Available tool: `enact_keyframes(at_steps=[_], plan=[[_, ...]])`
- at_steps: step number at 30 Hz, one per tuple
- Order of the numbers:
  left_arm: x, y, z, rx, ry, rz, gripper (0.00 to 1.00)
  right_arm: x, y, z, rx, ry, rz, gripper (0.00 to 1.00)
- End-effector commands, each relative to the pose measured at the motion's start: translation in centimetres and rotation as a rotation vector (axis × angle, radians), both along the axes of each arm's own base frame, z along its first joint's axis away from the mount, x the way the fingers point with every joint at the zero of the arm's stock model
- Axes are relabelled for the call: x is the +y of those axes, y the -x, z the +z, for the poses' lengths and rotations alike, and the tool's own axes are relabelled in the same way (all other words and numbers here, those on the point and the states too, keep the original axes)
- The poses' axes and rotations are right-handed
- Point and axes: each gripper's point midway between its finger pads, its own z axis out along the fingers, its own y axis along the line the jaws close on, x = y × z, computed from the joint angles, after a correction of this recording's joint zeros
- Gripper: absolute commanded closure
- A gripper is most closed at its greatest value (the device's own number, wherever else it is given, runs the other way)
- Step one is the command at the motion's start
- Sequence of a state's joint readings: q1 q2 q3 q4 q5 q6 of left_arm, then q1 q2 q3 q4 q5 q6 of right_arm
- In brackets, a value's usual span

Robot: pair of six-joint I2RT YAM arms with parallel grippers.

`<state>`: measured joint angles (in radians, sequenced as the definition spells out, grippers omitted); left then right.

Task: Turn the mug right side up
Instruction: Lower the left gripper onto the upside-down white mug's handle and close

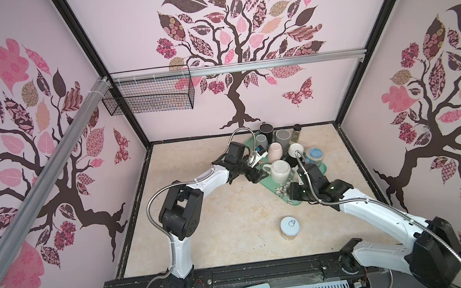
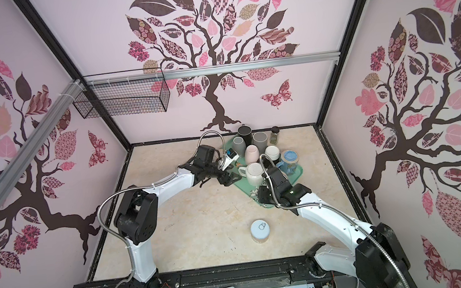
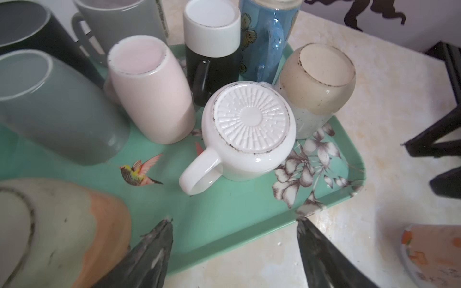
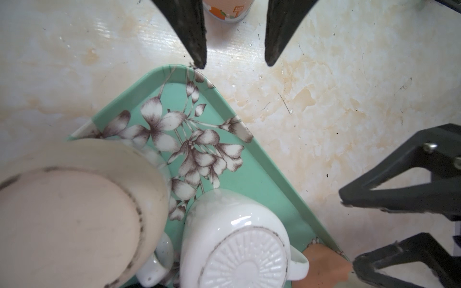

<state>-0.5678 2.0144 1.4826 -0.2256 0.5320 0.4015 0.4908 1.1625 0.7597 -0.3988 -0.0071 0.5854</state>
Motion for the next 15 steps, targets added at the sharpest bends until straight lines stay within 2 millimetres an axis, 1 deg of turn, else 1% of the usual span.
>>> enact_keyframes(at_steps=[1,5,7,13,15], plan=[[-1.5,0.2,-0.1,-0.087,-0.056,-0.142,0.19,0.0,-1.0,0.3,-0.026,-0.02,0.021,0.59],[-2.2,-0.7,-1.6,-0.096,-0.088,-0.165,0.19,-0.1,-1.6,0.5,-0.04,-0.004,0.031,0.59],[-2.5,-1.3,-1.9,-0.107,-0.096,-0.176,0.19,-0.2,-1.7,0.5,-0.047,0.007,0.033,0.59],[-4.0,-1.9,-2.3,-0.106,-0.095,-0.219,0.21,-1.0,-2.1,0.4,-0.048,0.052,0.024,0.59],[-4.2,-2.1,-2.7,-0.119,-0.12,-0.215,0.21,-1.2,-2.2,0.5,-0.049,0.06,0.02,0.58]])
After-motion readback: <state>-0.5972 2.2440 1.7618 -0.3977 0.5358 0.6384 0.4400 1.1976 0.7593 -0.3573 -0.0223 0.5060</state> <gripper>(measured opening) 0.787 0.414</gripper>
